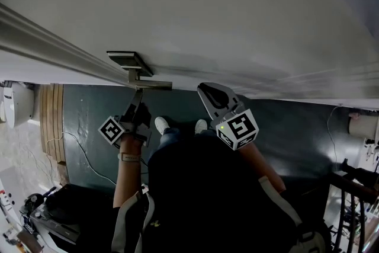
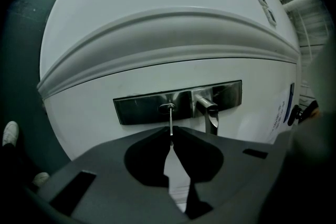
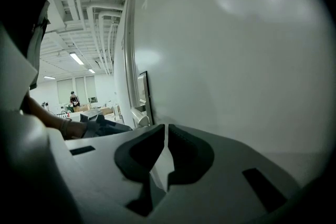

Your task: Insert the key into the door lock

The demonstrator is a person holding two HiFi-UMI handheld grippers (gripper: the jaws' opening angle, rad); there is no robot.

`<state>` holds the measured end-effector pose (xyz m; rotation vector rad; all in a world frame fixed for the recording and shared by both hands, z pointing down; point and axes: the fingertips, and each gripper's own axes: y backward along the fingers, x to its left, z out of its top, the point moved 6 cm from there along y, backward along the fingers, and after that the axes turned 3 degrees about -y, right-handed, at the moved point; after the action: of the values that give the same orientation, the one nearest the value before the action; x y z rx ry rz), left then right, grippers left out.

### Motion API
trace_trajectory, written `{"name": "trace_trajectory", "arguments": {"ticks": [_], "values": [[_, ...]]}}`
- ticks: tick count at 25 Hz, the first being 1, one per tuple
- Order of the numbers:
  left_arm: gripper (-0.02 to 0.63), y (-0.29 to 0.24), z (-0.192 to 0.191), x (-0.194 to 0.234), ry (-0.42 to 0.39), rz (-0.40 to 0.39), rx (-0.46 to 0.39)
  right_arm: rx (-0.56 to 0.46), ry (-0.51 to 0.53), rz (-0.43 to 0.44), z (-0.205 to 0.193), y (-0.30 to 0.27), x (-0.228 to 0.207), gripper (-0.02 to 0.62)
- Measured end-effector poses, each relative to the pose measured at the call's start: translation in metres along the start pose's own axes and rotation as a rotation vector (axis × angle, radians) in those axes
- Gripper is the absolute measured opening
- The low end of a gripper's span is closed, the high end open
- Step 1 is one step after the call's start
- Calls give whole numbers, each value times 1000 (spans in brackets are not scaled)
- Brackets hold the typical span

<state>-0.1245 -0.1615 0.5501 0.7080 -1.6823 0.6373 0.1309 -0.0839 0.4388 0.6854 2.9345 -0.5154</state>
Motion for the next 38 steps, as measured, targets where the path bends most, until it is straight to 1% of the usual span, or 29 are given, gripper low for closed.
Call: {"name": "trace_trajectory", "arguments": {"ticks": [7,11,22,27,34,38], "values": [[26,-1,3,5,25,-2,-11,-3,3,-1,1,-3,-1,32],[26,-5,11,5,34,0,-29,-12,6,-3,4,-4,-1,32],[26,-21,17,4,69,-36,-7,-22,21,-11,10,-6,3,32],[26,-21,17,2,64,-42,-5,-28,24,-14,13,-4,4,32],[26,-18,14,2,81,-48,-43,-25,29,14,14,-5,12,32],[26,-12,11,1,73,-44,-39,-25,34,37,14,-7,17,32]]}}
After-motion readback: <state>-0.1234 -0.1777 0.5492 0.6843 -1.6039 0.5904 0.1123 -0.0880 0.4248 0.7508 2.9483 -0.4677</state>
